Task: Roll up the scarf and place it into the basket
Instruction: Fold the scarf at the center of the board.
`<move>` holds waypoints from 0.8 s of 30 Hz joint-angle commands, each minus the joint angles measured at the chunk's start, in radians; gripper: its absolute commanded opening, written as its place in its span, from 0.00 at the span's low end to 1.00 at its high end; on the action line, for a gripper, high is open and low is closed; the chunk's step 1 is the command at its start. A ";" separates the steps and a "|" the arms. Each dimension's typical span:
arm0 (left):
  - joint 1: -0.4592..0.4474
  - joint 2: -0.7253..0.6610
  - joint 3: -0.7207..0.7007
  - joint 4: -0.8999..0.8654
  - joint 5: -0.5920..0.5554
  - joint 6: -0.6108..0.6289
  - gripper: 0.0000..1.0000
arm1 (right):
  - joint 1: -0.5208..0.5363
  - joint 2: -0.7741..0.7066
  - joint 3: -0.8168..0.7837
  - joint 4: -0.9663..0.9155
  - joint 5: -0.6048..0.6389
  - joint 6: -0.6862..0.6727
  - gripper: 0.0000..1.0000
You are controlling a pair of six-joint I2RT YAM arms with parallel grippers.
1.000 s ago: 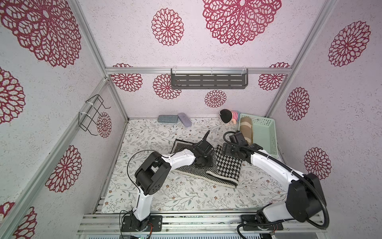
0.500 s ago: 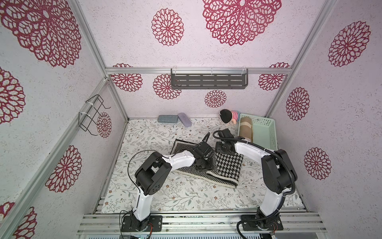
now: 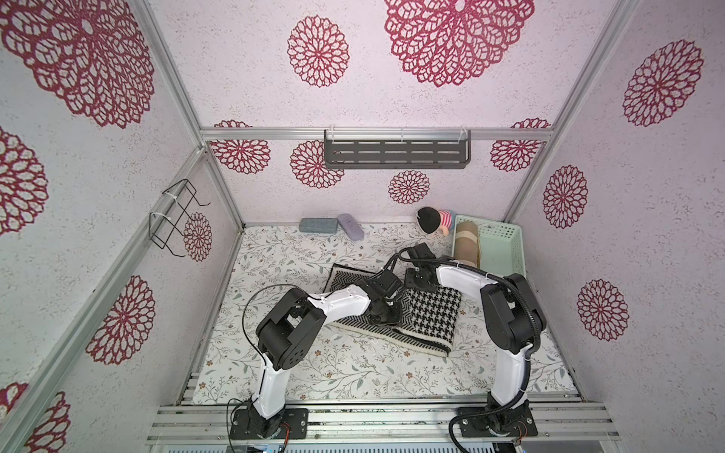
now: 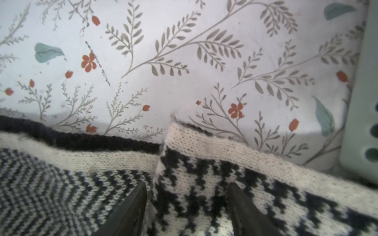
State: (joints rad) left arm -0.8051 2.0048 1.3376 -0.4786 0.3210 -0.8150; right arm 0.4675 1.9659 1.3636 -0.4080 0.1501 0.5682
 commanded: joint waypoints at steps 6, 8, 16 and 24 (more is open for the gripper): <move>0.001 -0.076 0.068 -0.071 0.054 0.079 0.06 | 0.002 -0.063 0.041 -0.068 0.059 -0.018 0.14; 0.000 -0.106 0.083 -0.086 0.091 0.107 0.05 | 0.003 -0.123 0.026 -0.089 0.078 -0.025 0.09; -0.014 -0.241 0.141 -0.138 0.205 0.172 0.06 | 0.021 -0.338 0.028 -0.157 0.072 -0.055 0.08; -0.014 -0.359 0.116 -0.171 0.169 0.143 0.04 | 0.085 -0.337 0.169 -0.184 0.052 -0.083 0.05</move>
State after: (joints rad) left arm -0.8154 1.6794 1.4681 -0.6132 0.4999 -0.6819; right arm 0.5301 1.6222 1.4799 -0.5648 0.2024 0.5144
